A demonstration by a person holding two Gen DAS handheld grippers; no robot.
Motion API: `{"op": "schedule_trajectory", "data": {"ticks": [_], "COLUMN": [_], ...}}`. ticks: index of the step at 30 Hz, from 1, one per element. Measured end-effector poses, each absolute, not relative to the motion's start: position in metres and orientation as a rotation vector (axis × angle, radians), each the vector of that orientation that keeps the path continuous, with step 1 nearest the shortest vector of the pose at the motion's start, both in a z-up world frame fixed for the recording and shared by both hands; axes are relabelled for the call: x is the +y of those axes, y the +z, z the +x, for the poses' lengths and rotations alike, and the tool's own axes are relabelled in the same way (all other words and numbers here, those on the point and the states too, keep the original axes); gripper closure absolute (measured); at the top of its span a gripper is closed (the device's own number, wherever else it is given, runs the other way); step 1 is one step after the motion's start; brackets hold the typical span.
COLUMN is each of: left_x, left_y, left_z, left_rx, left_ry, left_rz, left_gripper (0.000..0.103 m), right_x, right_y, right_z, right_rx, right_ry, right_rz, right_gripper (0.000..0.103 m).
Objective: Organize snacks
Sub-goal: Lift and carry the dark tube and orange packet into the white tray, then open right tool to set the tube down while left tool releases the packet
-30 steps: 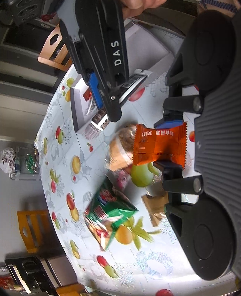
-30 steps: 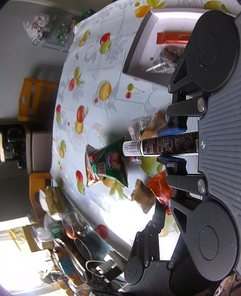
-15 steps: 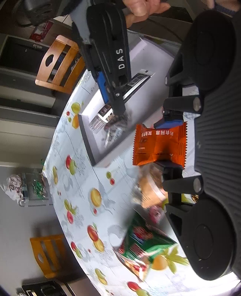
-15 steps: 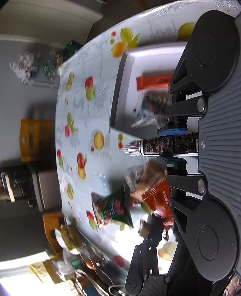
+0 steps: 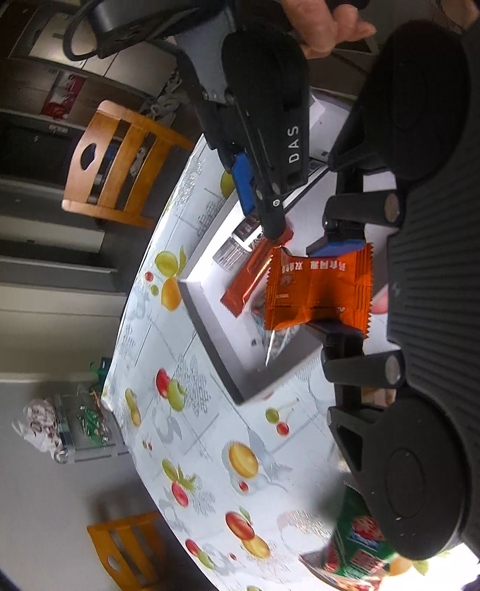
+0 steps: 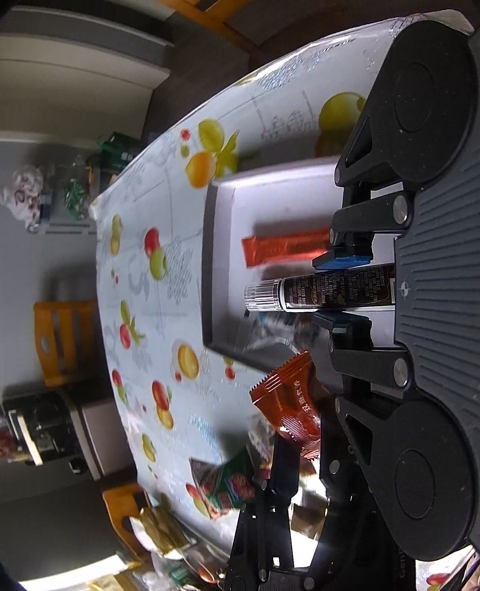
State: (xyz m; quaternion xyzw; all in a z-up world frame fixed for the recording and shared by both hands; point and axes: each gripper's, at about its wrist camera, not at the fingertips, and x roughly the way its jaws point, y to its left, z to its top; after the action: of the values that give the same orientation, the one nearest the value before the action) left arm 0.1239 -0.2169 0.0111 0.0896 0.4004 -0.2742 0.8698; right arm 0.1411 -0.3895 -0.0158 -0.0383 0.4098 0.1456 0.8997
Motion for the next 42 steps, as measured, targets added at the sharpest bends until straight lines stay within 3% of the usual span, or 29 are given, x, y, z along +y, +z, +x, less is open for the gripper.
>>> {"op": "schedule_trajectory", "data": {"ticks": [42], "left_x": [-0.255], "left_y": [-0.029], "left_z": [0.16], "left_rx": [0.914], "left_ry": [-0.611], "left_rz": [0.196], "left_gripper": [0.069], "right_x": [-0.406], "right_y": [-0.048], "right_z": [0.173], "right_rx": [0.944], "right_ry": [0.268], "right_rz": [-0.085], "right_gripper": [0.078]}}
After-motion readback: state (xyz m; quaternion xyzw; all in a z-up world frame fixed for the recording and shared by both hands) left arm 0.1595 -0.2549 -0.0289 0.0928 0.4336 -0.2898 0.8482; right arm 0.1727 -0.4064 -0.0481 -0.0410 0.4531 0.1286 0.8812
